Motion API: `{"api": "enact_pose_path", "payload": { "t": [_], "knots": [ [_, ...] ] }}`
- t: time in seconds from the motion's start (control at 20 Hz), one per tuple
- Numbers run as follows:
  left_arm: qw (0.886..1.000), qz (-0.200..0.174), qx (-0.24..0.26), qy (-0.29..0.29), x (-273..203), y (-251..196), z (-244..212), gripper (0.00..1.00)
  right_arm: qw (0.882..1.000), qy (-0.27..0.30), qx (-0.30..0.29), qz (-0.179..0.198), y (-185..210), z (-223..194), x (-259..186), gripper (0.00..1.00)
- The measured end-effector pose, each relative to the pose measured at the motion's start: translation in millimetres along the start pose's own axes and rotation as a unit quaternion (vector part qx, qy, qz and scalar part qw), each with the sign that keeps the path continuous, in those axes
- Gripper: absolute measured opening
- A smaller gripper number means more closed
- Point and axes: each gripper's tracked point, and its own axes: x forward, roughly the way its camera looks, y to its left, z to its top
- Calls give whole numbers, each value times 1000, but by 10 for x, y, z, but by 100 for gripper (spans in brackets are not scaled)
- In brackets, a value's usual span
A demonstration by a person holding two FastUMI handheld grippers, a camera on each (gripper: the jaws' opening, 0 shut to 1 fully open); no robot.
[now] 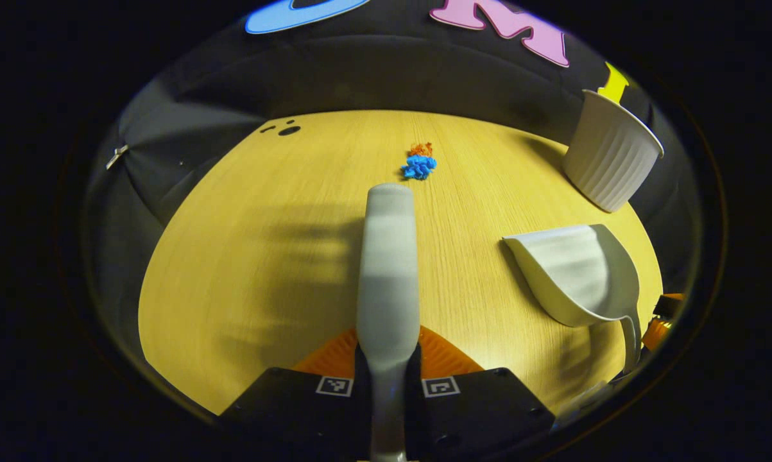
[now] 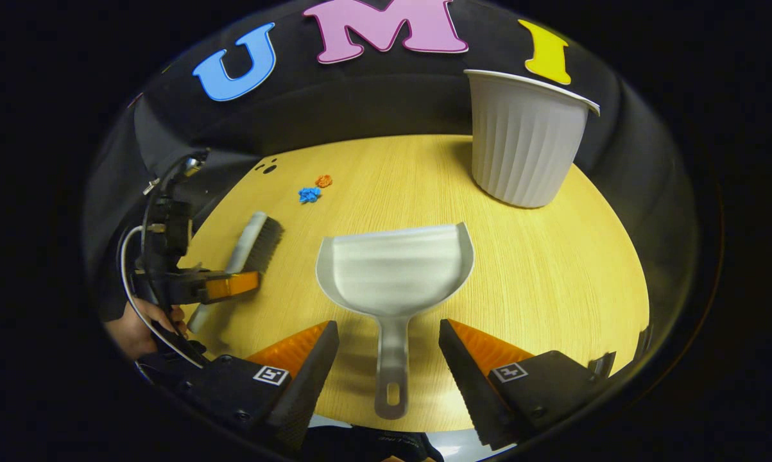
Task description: Pick up the small broom and dustpan from the desktop, sweep the trash into the dustpan with the broom, and then empty the trash into the garbage bin.
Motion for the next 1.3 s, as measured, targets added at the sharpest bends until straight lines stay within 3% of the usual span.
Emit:
{"api": "enact_pose_path", "payload": {
  "t": [0.3, 0.55, 0.85, 1.05, 1.15, 1.2, 1.3],
  "knots": [
    [998, -8, -38, -41, -574, 180, -60, 24, 999, 49, -11, -20, -89, -178, 237, 98],
    [997, 14, -64, -48, -925, 459, -209, 24, 994, 95, -31, -46, -146, -335, 510, 99],
    [995, 33, -87, -42, -992, 619, -309, 24, 988, 138, -41, -53, -187, -434, 756, 99],
    [994, 39, -95, -40, -945, 641, -276, 24, 989, 134, -47, -48, -171, -364, 830, 95],
    [993, 39, -100, -37, -915, 635, -251, 24, 989, 131, -55, -43, -158, -340, 827, 83],
    [994, 37, -102, -33, -879, 629, -237, 24, 989, 131, -55, -42, -162, -319, 833, 66],
    [994, 38, -95, -26, -796, 655, -168, 24, 988, 135, -58, -37, -178, -304, 889, 50]
  ]
}}
